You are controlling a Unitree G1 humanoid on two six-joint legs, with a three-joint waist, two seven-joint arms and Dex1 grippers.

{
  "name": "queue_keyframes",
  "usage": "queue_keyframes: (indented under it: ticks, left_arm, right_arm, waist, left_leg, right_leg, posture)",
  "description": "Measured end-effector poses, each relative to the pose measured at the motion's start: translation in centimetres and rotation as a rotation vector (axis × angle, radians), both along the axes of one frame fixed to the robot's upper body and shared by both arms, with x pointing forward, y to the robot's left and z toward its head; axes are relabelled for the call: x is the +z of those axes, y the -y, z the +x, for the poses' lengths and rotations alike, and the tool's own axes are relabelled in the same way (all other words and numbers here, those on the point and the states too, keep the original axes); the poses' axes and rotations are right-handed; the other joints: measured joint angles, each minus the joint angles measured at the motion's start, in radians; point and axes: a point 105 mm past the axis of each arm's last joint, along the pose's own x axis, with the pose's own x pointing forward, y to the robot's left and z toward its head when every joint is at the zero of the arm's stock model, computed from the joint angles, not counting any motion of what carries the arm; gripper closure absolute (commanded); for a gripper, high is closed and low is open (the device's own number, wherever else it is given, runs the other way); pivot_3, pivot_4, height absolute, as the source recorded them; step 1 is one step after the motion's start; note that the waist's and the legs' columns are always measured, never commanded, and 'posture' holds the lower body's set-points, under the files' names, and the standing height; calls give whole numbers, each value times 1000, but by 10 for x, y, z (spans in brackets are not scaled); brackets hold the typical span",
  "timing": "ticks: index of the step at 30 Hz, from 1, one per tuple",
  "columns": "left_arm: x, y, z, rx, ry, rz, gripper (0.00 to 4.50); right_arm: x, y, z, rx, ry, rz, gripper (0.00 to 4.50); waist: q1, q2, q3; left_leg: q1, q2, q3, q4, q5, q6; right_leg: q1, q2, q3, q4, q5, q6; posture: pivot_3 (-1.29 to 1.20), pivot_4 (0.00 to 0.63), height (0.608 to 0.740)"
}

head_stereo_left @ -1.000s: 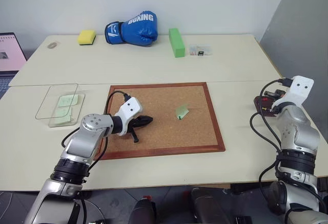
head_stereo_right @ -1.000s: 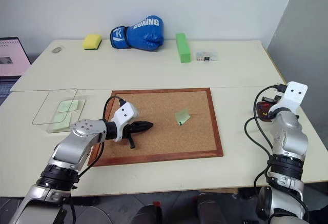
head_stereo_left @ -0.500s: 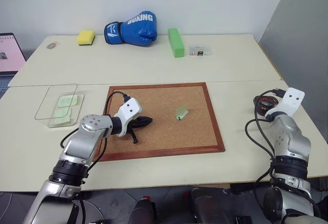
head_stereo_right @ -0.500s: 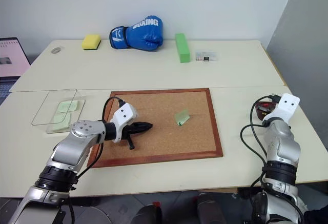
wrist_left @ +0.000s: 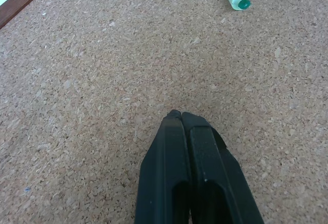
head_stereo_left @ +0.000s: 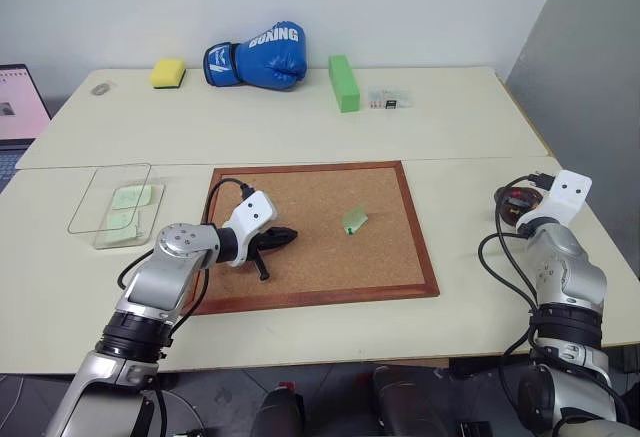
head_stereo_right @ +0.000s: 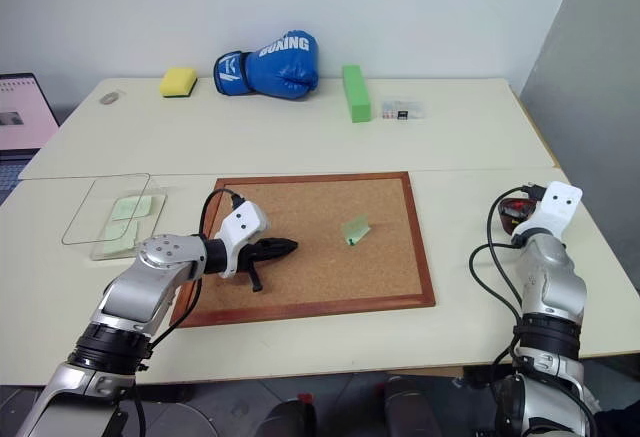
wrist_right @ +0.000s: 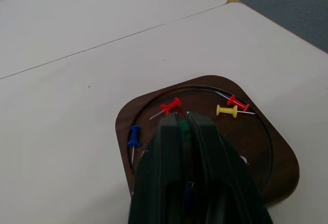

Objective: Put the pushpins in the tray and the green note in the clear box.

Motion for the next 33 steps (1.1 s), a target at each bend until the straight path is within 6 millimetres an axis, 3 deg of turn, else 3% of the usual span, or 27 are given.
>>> queue_keyframes:
  ticks: [4, 16, 19, 22, 23, 26, 33]
  left_arm:
    - [0, 0, 0, 0, 0, 0, 4500]
    - [0, 0, 0, 0, 0, 0, 4500]
    - [0, 0, 0, 1, 0, 0, 4500]
    - [0, 0, 0, 0, 0, 0, 4500]
    - [0, 1, 0, -2, -1, -2, 4500]
    - [0, 1, 0, -3, -1, -2, 4500]
    - [0, 0, 0, 2, -4, -2, 4500]
  right_arm:
    - [6, -2, 2, 24, 14, -56, 2393]
    - [41, -22, 5, 112, 146, -189, 2393]
    - [49, -53, 4, 306, 177, -238, 2393]
    - [38, -94, -2, 550, 131, -298, 2393]
    - [26, -112, -10, 680, 90, -304, 2393]
    - [8, -141, -27, 891, 30, -296, 2393]
    - [6, -204, -69, 1292, 33, -265, 2393]
  waist:
    - [0, 0, 0]
    - [0, 0, 0]
    - [0, 0, 0]
    - [1, 0, 0]
    - [3, 0, 0]
    - [4, 0, 0]
    - [3, 0, 0]
  left_leg:
    - [0, 0, 0, 0, 0, 0]
    - [0, 0, 0, 0, 0, 0]
    - [0, 0, 0, 0, 0, 0]
    - [0, 0, -1, 0, 0, 0]
    - [0, 0, -1, 0, 0, 0]
    - [0, 0, 0, 0, 0, 0]
    - [0, 0, -1, 0, 0, 0]
  right_leg:
    - [0, 0, 0, 0, 0, 0]
    - [0, 0, 0, 0, 0, 0]
    - [0, 0, 0, 0, 0, 0]
    - [0, 0, 0, 0, 0, 0]
    - [0, 0, 0, 0, 0, 0]
    - [0, 0, 0, 0, 0, 0]
    - [0, 0, -1, 0, 0, 0]
  posture:
    - [0, 150, 740]
    - [0, 150, 740]
    - [0, 150, 740]
    - [0, 150, 740]
    - [0, 150, 740]
    - [0, 150, 740]
    - [0, 150, 740]
